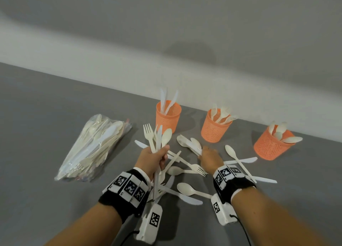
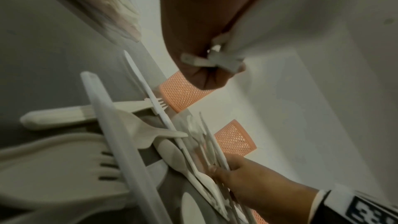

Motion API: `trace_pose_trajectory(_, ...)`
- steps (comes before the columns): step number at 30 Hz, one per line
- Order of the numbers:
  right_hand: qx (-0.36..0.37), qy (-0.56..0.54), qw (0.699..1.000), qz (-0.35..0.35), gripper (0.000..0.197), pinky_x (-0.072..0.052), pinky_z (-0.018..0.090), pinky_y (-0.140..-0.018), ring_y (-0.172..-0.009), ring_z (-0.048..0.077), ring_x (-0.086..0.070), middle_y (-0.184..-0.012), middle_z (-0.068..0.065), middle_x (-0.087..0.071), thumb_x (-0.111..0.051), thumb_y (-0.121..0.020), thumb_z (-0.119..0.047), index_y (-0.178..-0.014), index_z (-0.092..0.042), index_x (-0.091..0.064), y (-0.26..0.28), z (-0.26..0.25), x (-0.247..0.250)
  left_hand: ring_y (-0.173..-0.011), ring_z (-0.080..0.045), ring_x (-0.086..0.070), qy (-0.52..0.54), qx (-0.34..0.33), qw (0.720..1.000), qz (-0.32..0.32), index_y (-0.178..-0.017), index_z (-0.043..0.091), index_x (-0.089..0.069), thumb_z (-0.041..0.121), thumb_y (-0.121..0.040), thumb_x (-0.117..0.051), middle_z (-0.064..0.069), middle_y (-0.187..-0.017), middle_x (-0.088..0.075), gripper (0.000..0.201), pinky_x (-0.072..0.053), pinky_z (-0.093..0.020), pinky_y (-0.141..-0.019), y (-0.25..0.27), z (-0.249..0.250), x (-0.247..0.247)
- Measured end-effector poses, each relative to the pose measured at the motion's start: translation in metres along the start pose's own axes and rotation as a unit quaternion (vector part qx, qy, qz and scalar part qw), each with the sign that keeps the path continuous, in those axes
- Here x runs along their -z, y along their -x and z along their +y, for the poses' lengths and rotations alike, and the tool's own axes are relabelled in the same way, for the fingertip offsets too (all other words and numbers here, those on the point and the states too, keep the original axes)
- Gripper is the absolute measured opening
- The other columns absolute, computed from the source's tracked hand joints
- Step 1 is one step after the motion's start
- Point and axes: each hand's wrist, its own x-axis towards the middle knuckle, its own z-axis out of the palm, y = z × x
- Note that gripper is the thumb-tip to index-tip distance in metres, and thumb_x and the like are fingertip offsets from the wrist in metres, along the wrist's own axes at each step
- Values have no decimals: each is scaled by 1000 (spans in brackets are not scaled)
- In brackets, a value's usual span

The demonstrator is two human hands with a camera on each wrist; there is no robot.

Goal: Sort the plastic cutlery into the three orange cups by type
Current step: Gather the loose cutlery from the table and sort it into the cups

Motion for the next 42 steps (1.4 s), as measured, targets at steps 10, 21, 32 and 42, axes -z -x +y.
trace_pose_trajectory(10,94,-442,892,-20,26,-43,27,-85,-93,12,-59,-96,-4,-61,-44,-97,-21,-120,-14,-54,46,-56,64,-37,-9,-40,47,-10,999,19,-83,6,-61,30,-81,-68,1,-46,-46,24,-36,-21,-41,-7,6,-19)
trace_pose_trajectory(21,113,-584,756,-273,23,-48,40,-96,-100,29,-62,-112,24,-60,-43,-96,-8,-115,-2,-56,48,-67,68,-61,-27,-67,78,6,992,-94,-108,-5,-63,19,-81,-68,-16,-73,-69,36,-54,-33,-56,-7,25,-6)
trace_pose_trajectory(32,88,-593,797,-71,34,-46,25,-74,-77,14,-57,-80,2,-60,-33,-100,-30,-102,-8,-59,16,-70,98,-66,-16,-66,70,-21,995,-73,-84,7,-65,22,-90,-56,-1,-69,-71,18,-54,-40,-77,-32,40,13)
trace_pose_trajectory(42,173,-567,803,60,29,-46,25,-74,-81,13,-53,-82,0,-54,-32,-101,-30,-106,-14,-55,-70,-117,125,-46,-14,-52,48,-23,989,-137,-64,10,-51,27,-86,-56,-3,-53,-50,28,-47,-27,-54,-40,52,34)
